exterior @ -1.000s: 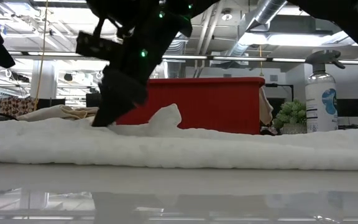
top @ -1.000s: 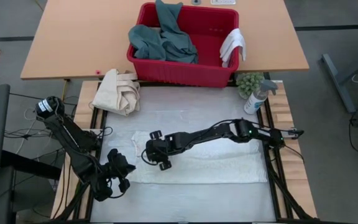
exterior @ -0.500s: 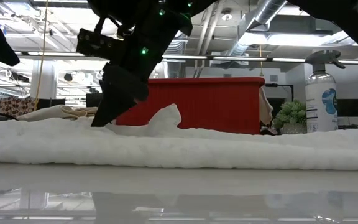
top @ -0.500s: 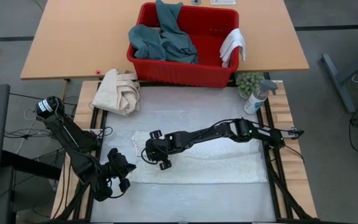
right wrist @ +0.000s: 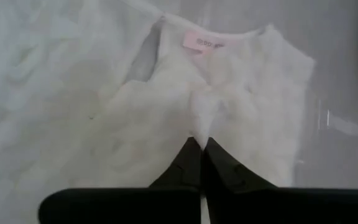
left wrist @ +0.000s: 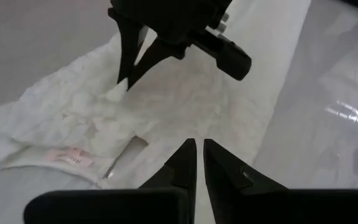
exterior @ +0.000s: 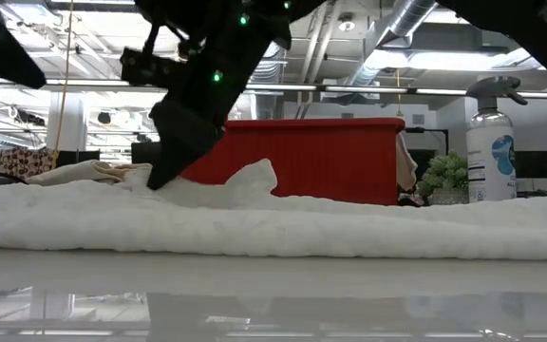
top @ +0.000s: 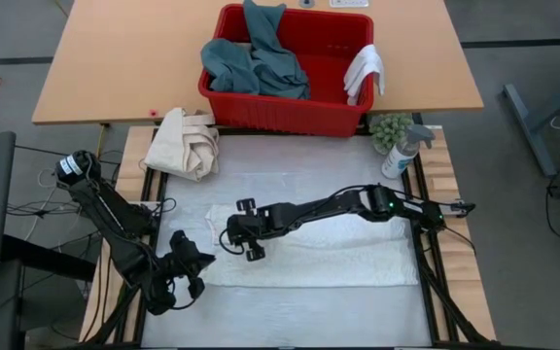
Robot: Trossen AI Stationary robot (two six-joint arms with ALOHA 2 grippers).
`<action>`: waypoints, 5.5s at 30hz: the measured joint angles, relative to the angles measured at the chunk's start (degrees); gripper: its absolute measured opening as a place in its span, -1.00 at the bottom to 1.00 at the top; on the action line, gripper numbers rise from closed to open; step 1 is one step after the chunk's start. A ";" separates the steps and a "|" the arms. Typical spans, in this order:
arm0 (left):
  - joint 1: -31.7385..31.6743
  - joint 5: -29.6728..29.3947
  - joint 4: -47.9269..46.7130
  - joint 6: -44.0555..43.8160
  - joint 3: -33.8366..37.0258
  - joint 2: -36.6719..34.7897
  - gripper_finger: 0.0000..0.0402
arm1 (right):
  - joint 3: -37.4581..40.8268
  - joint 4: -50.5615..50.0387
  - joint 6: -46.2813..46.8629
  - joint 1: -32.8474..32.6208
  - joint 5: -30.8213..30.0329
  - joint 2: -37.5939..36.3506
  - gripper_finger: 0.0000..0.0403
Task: Fold Laundry from Bin
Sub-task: Fold the white shirt
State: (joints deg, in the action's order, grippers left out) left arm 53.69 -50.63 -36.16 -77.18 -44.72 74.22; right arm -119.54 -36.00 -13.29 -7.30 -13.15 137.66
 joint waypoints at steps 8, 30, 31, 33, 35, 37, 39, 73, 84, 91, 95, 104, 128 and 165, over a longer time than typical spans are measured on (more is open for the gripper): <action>0.00 -1.50 3.87 3.44 0.30 0.02 -0.91 | -5.03 -7.80 1.35 0.39 -1.11 -0.15 -0.90; -5.26 2.88 34.44 10.21 17.34 0.04 -0.91 | -8.38 -16.23 6.34 -1.07 -3.87 -0.17 -0.90; -5.63 3.01 35.07 10.91 17.34 0.04 -0.91 | -8.38 -16.33 6.74 -1.13 -4.51 -0.17 -0.90; -6.34 3.52 36.63 13.08 17.34 0.04 -0.91 | -8.38 -17.16 7.31 -1.10 -4.79 -0.66 -0.90; -7.12 3.73 38.27 15.35 17.34 0.04 -0.91 | -8.40 -17.02 7.45 -0.78 -4.97 -1.01 -0.90; -8.09 4.02 38.76 16.97 17.34 0.04 -0.91 | -8.42 -17.38 7.47 -0.41 -5.02 -1.66 -0.90; -9.27 5.34 38.92 18.32 17.34 0.04 -0.91 | -8.42 -17.03 7.66 -0.34 -5.03 -1.94 -0.90; -20.55 17.26 53.17 26.57 19.85 14.82 -0.91 | -8.77 -17.03 10.46 -2.52 -4.84 -2.77 -0.90; -20.57 16.79 54.22 21.55 19.77 16.68 -0.91 | -8.77 -17.07 11.97 -5.86 -0.05 -2.73 -0.90; -20.57 16.79 54.05 21.46 19.77 16.68 -0.91 | -8.75 -16.68 12.52 -7.38 7.86 -2.72 -0.90; -20.55 17.07 54.09 20.75 19.81 16.53 -0.91 | -8.72 -15.55 13.69 -7.42 9.05 -2.28 -0.90; -20.55 19.04 52.81 22.35 19.90 11.17 -0.91 | -8.44 -7.03 14.08 -7.45 11.93 -2.27 -0.90; -21.44 21.89 43.35 23.05 19.87 7.10 -0.91 | -0.95 1.21 17.39 -6.38 16.51 -2.29 -0.90; -19.97 28.32 27.37 25.72 19.81 -9.54 -0.99 | -1.02 5.09 20.19 -5.35 20.66 1.58 -0.90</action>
State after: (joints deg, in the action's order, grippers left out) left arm 33.72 -22.31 -8.78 -51.46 -24.91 64.67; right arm -120.55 -30.92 6.90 -12.64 7.51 139.24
